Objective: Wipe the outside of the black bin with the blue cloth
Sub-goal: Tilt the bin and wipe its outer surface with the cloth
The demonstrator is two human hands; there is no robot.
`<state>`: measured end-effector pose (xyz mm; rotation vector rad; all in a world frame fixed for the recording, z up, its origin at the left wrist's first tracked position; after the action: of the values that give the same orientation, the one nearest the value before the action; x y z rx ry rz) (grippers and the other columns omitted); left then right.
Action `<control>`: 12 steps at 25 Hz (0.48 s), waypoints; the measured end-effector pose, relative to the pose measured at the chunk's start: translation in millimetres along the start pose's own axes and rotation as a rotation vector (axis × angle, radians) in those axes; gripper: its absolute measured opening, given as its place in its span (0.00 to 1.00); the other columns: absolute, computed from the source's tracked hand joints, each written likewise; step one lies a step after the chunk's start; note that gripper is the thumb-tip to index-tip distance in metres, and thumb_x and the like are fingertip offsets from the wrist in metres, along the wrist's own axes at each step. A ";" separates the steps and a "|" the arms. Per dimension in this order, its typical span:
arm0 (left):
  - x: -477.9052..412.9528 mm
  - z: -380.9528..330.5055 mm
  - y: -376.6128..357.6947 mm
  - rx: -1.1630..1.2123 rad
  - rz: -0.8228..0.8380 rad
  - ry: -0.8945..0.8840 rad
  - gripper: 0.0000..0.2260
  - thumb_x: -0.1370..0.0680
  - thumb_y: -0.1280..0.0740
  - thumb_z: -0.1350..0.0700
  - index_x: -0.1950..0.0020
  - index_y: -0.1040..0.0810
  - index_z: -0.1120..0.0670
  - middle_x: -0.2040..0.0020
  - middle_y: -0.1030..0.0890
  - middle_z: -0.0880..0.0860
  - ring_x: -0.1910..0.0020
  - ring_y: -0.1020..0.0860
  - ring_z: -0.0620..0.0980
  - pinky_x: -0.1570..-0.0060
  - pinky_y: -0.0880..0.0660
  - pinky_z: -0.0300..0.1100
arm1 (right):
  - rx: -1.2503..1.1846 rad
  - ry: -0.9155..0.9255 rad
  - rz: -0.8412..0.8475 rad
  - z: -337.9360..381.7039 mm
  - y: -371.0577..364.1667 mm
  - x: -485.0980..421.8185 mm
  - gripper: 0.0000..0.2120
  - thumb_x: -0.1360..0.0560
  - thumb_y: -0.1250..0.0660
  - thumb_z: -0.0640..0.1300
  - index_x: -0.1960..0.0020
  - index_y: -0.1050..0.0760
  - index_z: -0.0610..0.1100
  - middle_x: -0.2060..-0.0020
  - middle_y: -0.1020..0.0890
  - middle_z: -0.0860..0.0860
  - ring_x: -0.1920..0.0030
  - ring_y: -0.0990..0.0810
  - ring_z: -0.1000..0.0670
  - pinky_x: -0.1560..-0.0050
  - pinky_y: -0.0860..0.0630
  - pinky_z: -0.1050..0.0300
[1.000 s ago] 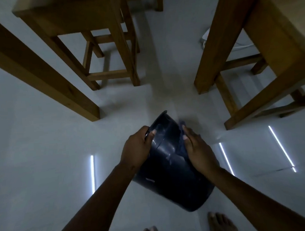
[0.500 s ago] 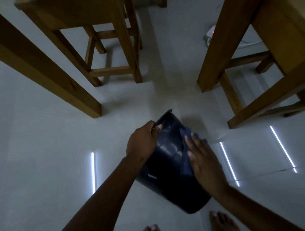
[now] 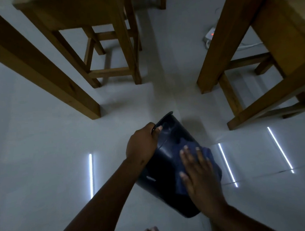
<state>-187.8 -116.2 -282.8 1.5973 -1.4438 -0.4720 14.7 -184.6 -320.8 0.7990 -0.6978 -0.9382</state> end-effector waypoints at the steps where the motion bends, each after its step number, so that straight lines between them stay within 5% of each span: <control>1: -3.1 -3.0 2.2 0.036 0.019 -0.007 0.15 0.19 0.43 0.40 0.52 0.25 0.51 0.62 0.19 0.52 0.62 0.19 0.54 0.59 0.20 0.49 | 0.044 0.113 0.004 8.5 -3.8 1.5 0.27 0.19 0.57 0.59 0.22 0.49 0.53 0.23 0.40 0.51 0.22 0.46 0.44 0.26 0.44 0.42; 3: -0.9 -1.5 12.0 0.246 0.145 -0.015 0.12 0.21 0.37 0.42 0.48 0.25 0.51 0.59 0.18 0.50 0.60 0.19 0.50 0.59 0.21 0.46 | 0.021 0.143 -0.043 8.8 -0.3 -24.7 0.27 0.19 0.58 0.58 0.21 0.51 0.52 0.22 0.43 0.52 0.22 0.48 0.47 0.26 0.45 0.45; 5: 12.8 18.1 21.7 0.365 0.303 -0.002 0.12 0.22 0.35 0.43 0.43 0.26 0.49 0.54 0.18 0.47 0.56 0.19 0.45 0.55 0.20 0.43 | -0.217 -0.034 -0.024 -9.9 16.6 -67.3 0.28 0.19 0.55 0.59 0.21 0.52 0.52 0.23 0.40 0.49 0.24 0.41 0.47 0.29 0.39 0.51; 8: 40.4 41.2 21.7 0.223 0.220 0.013 0.13 0.22 0.37 0.41 0.48 0.25 0.49 0.58 0.17 0.48 0.59 0.17 0.45 0.57 0.20 0.43 | -0.473 -0.271 0.035 -39.8 27.2 -83.1 0.25 0.17 0.50 0.54 0.22 0.49 0.51 0.25 0.35 0.47 0.27 0.35 0.45 0.36 0.39 0.59; 10: 29.5 31.7 17.4 0.165 0.076 -0.028 0.13 0.22 0.38 0.40 0.50 0.26 0.49 0.61 0.17 0.49 0.62 0.17 0.46 0.60 0.21 0.43 | -0.298 -0.230 -0.056 -19.1 17.9 -53.5 0.25 0.18 0.51 0.55 0.22 0.48 0.51 0.24 0.37 0.47 0.25 0.42 0.48 0.33 0.41 0.56; 12: 8.9 16.7 17.9 0.109 0.021 -0.063 0.13 0.20 0.41 0.41 0.47 0.27 0.48 0.59 0.17 0.49 0.61 0.17 0.49 0.57 0.20 0.45 | -0.030 0.026 -0.111 14.3 -0.2 -17.7 0.27 0.19 0.51 0.57 0.22 0.49 0.52 0.22 0.42 0.51 0.22 0.51 0.48 0.27 0.46 0.48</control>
<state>-209.0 -128.8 -274.5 1.6644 -1.5551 -0.4420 -4.4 -172.9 -316.5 0.8288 -0.6204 -1.0342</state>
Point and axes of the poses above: each hand's wrist, its own x-axis away from the middle knuckle, its own y-axis out of the back of the hand, z = x × y, the point moved 1 cm from there along -x, towards the middle knuckle
